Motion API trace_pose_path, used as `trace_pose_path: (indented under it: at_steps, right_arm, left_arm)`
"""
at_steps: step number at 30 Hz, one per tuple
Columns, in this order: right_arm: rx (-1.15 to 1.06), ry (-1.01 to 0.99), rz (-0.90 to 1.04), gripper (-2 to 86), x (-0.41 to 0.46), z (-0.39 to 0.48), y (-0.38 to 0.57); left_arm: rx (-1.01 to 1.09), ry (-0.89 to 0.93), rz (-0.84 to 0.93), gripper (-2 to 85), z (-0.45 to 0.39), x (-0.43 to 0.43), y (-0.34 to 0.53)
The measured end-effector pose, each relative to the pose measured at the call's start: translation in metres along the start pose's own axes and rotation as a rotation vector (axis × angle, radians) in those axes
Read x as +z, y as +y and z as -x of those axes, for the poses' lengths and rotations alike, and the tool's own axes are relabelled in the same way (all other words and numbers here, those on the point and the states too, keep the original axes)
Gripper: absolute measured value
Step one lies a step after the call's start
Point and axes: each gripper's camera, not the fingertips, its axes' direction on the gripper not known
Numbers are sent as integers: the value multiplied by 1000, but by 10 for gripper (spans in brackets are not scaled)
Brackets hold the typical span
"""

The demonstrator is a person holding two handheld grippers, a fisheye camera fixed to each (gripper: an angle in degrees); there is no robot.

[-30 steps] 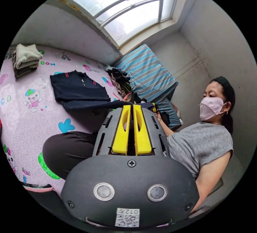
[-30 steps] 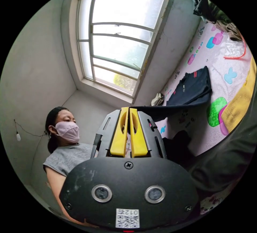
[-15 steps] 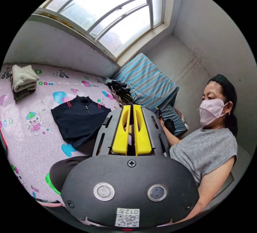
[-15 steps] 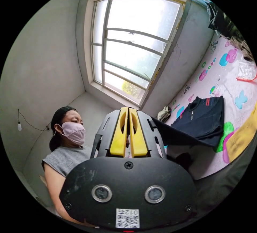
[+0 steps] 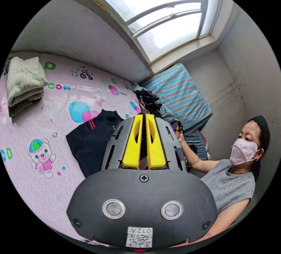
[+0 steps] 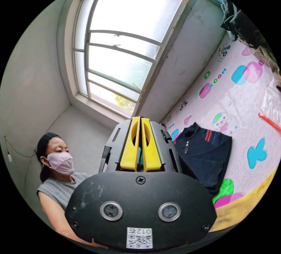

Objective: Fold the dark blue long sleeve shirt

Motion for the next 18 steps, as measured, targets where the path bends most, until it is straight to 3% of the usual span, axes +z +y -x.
trace_pose_path:
  at_steps: [7,10,12,14,18]
  right_arm:
    - [108,242,68,-6,126,-128,-97]
    - [199,477,120,0,172,-182,-101]
    - [228,519,92,4,181,-194,-95]
    - [242,537,112,11,180,-194,-86]
    - [203,604,254,30,168,-163,-52]
  left_arm:
    - [-245,-188,25,14,145,127,-99]
    - [-388,-258,49,17,210,187,-96]
    - [-447,-284,-5,19,230,202,-87]
    - [-442,-264,-27,23,235,210,-82]
    - [-274,-338,202,39,200,225,-71]
